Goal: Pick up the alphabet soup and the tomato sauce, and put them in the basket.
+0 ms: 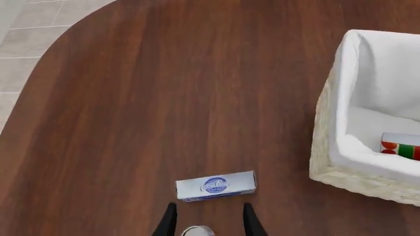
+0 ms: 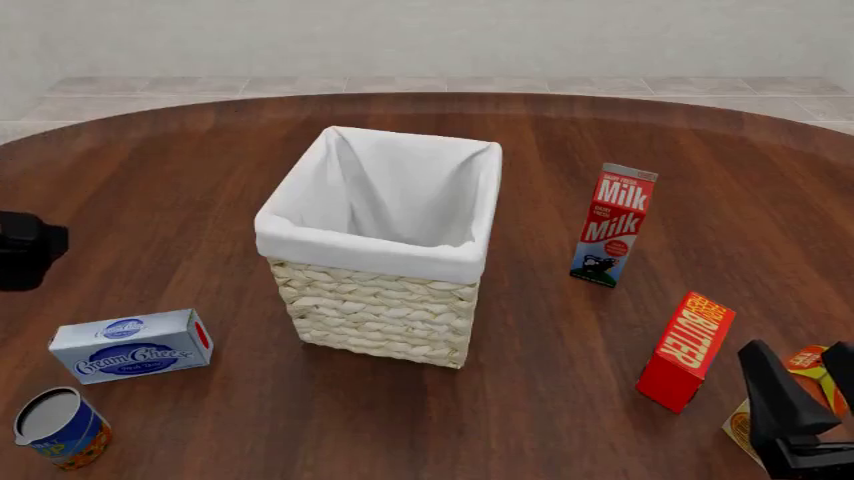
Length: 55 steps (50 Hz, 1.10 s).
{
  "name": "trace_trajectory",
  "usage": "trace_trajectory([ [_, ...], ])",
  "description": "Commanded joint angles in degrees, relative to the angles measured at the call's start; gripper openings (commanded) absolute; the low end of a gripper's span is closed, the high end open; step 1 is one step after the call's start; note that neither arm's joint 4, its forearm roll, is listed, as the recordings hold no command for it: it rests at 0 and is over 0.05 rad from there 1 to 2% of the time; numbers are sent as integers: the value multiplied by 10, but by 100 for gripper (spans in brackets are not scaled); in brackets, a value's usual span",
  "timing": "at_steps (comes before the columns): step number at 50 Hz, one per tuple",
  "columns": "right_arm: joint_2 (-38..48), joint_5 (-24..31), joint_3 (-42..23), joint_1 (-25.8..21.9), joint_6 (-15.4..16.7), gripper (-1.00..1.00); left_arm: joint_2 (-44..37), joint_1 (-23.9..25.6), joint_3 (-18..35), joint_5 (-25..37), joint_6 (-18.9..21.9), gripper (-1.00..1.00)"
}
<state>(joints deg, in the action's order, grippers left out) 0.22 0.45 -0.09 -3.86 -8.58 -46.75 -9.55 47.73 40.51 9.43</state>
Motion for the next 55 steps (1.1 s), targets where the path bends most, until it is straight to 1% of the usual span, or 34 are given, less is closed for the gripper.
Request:
trace_trajectory([
  [1, -1, -2, 0, -1, -4, 100, 34, -41, -49, 10, 8, 100],
  [6, -1, -2, 0, -1, -5, 100, 43, -50, -60, 12, 2, 100],
  [7, -1, -1, 0, -1, -5, 100, 45, -57, -63, 12, 8, 100],
  [9, -1, -1, 0, -1, -5, 100, 45, -66, -66, 12, 5, 100],
  [14, -1, -1, 0, -2, -5, 100, 50, -93, -83, 11, 17, 100],
  [19, 0, -1, 0, -3, -4, 100, 52, -107, -93, 7, 16, 100],
  [21, -1, 0, 0, -4, -4, 100, 51, -114, -106, 0, 12, 100],
  [25, 0, 0, 0, -4, -2, 100, 57, -110, -128, -6, -4, 100],
  [32, -1, 1, 0, -5, 0, 100, 61, -109, -158, -15, -15, 100],
  [34, -1, 1, 0, -5, 0, 100, 61, -105, -170, -14, -29, 100],
  [37, 0, 0, 0, -4, 0, 100, 65, -110, -176, -16, -23, 100],
  [42, 1, -1, 0, -5, 1, 100, 71, -106, -210, -18, -24, 100],
  [50, 1, -2, 0, -4, 2, 100, 67, -111, -222, -25, -27, 100],
  [55, 2, -2, 0, -4, 3, 100, 62, -120, -225, -34, -17, 100],
])
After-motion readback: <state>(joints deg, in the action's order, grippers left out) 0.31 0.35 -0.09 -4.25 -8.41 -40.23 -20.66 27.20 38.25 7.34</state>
